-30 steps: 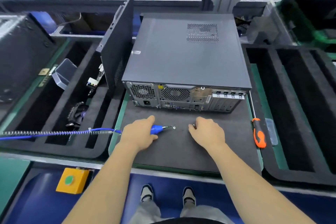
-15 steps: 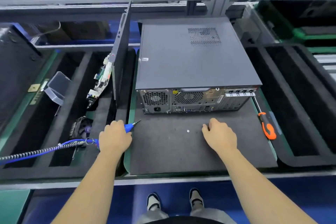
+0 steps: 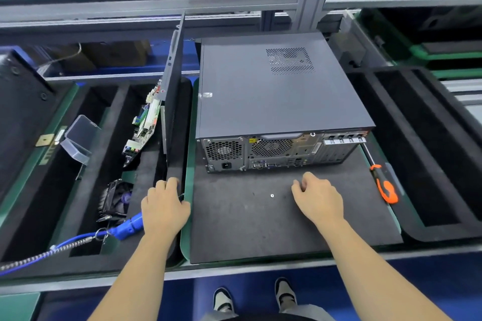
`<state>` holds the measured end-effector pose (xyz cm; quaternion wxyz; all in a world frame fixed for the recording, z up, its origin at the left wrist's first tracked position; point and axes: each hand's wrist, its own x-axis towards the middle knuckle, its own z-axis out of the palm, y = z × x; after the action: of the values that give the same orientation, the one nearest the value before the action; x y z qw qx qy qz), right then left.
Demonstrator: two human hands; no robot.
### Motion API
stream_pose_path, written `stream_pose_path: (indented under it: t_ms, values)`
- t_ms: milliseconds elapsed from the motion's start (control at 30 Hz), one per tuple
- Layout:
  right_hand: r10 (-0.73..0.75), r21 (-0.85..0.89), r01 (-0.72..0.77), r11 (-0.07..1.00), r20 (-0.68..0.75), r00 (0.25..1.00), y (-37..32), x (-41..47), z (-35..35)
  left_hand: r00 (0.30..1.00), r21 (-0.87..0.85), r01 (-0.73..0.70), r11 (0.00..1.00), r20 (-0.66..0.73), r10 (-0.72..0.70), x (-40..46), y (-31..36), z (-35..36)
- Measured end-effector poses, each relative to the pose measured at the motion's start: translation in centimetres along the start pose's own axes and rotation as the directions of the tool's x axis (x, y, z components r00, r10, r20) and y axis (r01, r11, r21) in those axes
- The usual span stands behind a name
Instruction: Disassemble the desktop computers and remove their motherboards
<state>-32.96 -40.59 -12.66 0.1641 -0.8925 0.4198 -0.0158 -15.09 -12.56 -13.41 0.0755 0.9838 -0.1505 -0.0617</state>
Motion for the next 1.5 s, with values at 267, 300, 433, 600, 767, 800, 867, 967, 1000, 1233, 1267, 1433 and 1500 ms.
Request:
stream_pose_path:
  t_ms: [267,300,433,600,767,800,867,967,1000,1233,1267,1433,1500]
  values:
    - [-0.077,0.1,0.082,0.992,-0.049,0.996,-1.1,0.2,-1.2,1.0,-0.149,-0.007,0.989,0.02,0.01,-0.4,1.1,-0.2]
    - [-0.107,0.118,0.117,0.986,-0.085,0.991,-1.4,0.1,-1.5,0.999,-0.215,-0.017,0.976,-0.04,0.008,-0.8,1.5,-0.6]
    - [-0.417,0.084,0.547,0.833,-0.555,0.72,-3.3,-0.1,-3.5,0.829,-0.361,-0.355,0.862,-0.547,0.112,-1.8,5.0,-4.3]
    - [-0.612,-0.19,0.642,0.743,-0.581,0.537,-6.9,3.7,-8.9,0.567,-0.07,-0.721,0.69,-0.632,0.528,1.9,13.0,-9.8]
    - [-0.533,-0.399,0.549,0.734,0.162,0.831,-6.0,7.6,-10.5,0.775,0.205,-0.613,0.763,-0.036,0.631,4.5,17.9,-8.9]
    - [-0.544,-0.415,0.548,0.726,0.142,0.827,-5.5,7.6,-10.2,0.775,0.252,-0.6,0.759,-0.052,0.63,4.5,17.8,-8.1]
    - [-0.582,-0.439,0.552,0.709,0.078,0.81,-5.2,7.5,-9.7,0.766,0.271,-0.583,0.766,-0.132,0.629,4.6,17.6,-7.2]
    - [-0.591,-0.481,0.547,0.685,0.071,0.804,-5.2,7.1,-9.4,0.762,0.265,-0.58,0.77,-0.157,0.628,4.5,17.6,-6.7]
    - [-0.595,-0.482,0.544,0.687,0.056,0.802,-5.1,7.1,-9.3,0.761,0.265,-0.578,0.772,-0.167,0.627,4.4,17.6,-6.6]
    - [-0.607,-0.474,0.544,0.693,0.025,0.794,-5.0,6.5,-8.8,0.774,0.244,-0.552,0.798,-0.206,0.598,3.5,17.8,-6.4]
    - [-0.607,-0.474,0.545,0.692,0.027,0.794,-5.1,6.7,-8.9,0.776,0.245,-0.548,0.8,-0.208,0.595,3.6,18.0,-6.5]
    - [-0.598,-0.433,0.547,0.716,0.022,0.801,-5.1,6.3,-9.3,0.783,0.262,-0.542,0.799,-0.189,0.593,2.9,18.1,-6.7]
    - [-0.618,-0.439,0.561,0.702,0.016,0.786,-5.5,6.5,-9.7,0.774,0.267,-0.553,0.789,-0.187,0.605,3.1,18.5,-7.3]
